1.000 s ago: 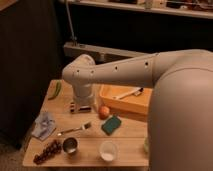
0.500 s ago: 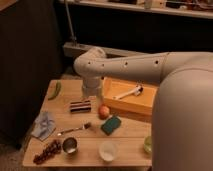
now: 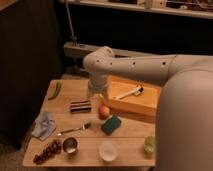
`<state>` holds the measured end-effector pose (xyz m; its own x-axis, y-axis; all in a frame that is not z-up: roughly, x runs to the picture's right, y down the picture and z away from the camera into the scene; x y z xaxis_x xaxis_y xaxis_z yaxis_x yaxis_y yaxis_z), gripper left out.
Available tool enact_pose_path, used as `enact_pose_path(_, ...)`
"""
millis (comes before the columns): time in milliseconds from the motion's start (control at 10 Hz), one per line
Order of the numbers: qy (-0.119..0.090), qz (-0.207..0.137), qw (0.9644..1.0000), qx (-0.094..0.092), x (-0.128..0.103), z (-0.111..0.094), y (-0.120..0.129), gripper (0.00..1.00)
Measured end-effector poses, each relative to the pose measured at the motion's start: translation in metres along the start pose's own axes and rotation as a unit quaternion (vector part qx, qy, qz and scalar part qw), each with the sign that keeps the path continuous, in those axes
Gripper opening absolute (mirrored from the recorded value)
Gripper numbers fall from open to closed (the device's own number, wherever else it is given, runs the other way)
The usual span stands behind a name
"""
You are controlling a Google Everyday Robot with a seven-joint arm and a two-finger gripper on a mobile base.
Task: Place apple in metal cup
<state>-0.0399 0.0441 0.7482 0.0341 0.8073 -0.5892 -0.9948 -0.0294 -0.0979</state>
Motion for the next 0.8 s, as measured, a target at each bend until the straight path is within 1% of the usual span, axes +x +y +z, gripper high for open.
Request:
enact_pose_path(200, -0.005, 0.020, 0.9998, -0.002, -0.001, 0.000, -0.018, 0.65)
enact_pose_path(300, -0.008, 0.031, 0.9995, -0.007, 0.000, 0.000, -0.024, 0.65)
enact_pose_path(500, -0.014, 0.047, 0.9988, -0.008, 0.002, -0.001, -0.037, 0.65)
enact_pose_path(800, -0.019, 0.062, 0.9979, -0.009, 0.005, 0.002, -0.042, 0.65)
